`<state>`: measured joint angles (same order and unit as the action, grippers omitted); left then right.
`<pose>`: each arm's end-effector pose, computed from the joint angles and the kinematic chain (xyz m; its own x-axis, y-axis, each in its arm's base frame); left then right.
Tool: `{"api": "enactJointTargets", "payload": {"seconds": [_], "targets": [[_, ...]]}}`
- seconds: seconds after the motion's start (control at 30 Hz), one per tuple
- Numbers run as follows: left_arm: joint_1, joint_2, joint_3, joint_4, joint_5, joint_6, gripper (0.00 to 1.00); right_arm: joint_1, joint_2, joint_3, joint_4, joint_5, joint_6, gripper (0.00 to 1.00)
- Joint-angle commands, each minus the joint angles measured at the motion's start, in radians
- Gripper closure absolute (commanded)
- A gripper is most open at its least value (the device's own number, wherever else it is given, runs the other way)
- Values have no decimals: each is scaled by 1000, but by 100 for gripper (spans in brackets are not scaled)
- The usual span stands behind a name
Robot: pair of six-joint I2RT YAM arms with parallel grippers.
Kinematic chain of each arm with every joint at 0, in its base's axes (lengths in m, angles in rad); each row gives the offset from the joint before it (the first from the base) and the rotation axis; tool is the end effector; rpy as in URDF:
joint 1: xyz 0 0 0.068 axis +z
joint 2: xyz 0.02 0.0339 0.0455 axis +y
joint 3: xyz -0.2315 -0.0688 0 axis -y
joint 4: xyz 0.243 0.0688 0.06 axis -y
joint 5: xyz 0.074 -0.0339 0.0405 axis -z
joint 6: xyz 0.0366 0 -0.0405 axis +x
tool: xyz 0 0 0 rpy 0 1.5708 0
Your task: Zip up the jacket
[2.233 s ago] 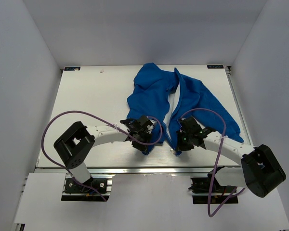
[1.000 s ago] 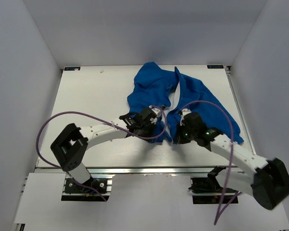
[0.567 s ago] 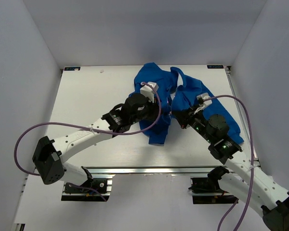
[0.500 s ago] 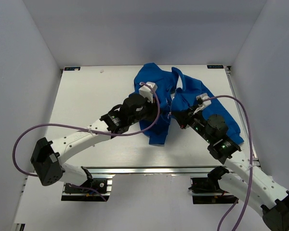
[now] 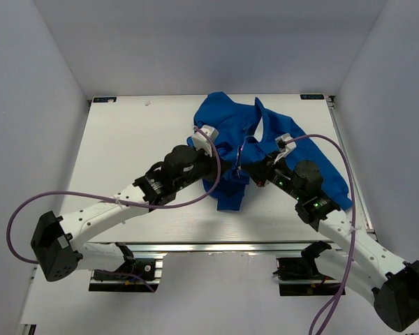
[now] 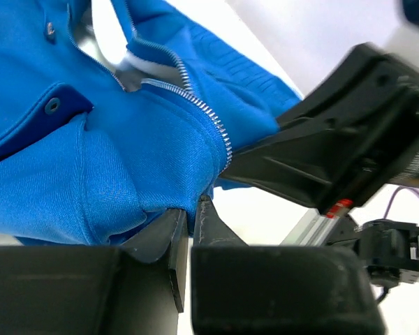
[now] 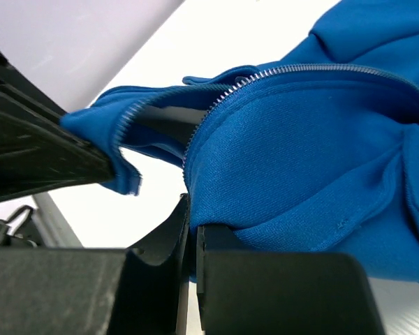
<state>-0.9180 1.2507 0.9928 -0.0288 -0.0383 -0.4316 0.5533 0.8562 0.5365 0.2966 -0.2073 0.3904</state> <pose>0.1855 -0.2402 0.2980 -0.4788 -0.0621 -0.8758 0.6289 0.6718 -0.3914 0.1897 0.1260 0.2664 -0.2805 0.2645 -0.9227 -0.6300 0.6746 0.3849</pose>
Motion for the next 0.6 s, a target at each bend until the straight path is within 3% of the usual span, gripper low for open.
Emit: {"api": "enactJointTargets", "payload": {"seconds": [0.0, 0.57], "targets": [[-2, -79, -32, 139, 38, -19, 100, -18, 0, -26, 186, -79, 53, 100], [-2, -85, -109, 270, -21, -104, 100, -32, -34, -70, 331, -165, 157, 100]]}}
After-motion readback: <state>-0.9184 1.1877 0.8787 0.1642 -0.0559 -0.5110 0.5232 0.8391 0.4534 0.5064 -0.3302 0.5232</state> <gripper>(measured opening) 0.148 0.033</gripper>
